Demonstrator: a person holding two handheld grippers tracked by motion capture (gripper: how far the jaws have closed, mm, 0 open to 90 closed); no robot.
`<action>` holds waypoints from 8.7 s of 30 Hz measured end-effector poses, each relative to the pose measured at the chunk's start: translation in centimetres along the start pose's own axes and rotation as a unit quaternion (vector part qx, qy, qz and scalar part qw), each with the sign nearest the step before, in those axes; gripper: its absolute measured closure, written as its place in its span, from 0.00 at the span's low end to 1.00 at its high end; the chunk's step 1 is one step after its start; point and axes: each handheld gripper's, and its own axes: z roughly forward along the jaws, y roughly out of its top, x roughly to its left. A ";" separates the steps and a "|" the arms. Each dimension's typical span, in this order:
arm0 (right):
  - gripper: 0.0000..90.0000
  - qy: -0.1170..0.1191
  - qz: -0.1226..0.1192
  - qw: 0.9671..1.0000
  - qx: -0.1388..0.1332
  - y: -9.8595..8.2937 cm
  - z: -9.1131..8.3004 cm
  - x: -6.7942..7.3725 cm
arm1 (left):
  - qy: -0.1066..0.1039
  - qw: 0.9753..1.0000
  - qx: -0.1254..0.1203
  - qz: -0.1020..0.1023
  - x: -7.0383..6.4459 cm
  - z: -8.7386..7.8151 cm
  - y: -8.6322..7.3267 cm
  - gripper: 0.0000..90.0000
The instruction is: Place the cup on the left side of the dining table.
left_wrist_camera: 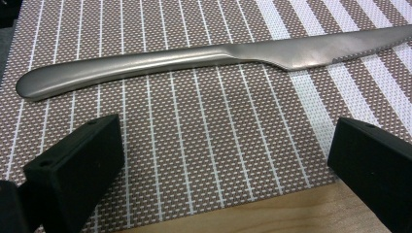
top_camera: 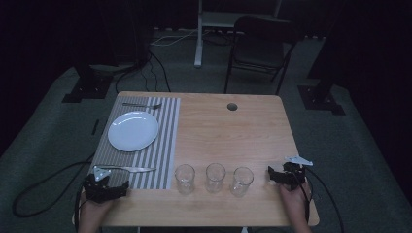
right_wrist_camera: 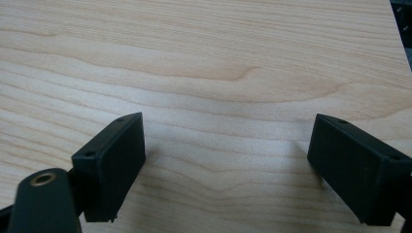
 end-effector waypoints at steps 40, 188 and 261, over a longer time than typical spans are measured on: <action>0.15 -0.004 0.003 1.000 0.000 -0.1 0.0 0.1 | -0.058 0.997 0.016 0.050 -0.3 -1.0 -0.1 0.01; 0.15 -0.008 0.008 1.000 0.000 -0.1 -0.1 0.3 | -0.309 0.886 -0.020 0.345 -27.8 -3.3 16.0 0.04; 0.15 -0.006 0.007 1.000 0.000 -0.1 -0.1 0.2 | -0.300 0.863 0.067 0.402 -36.2 0.2 19.3 0.33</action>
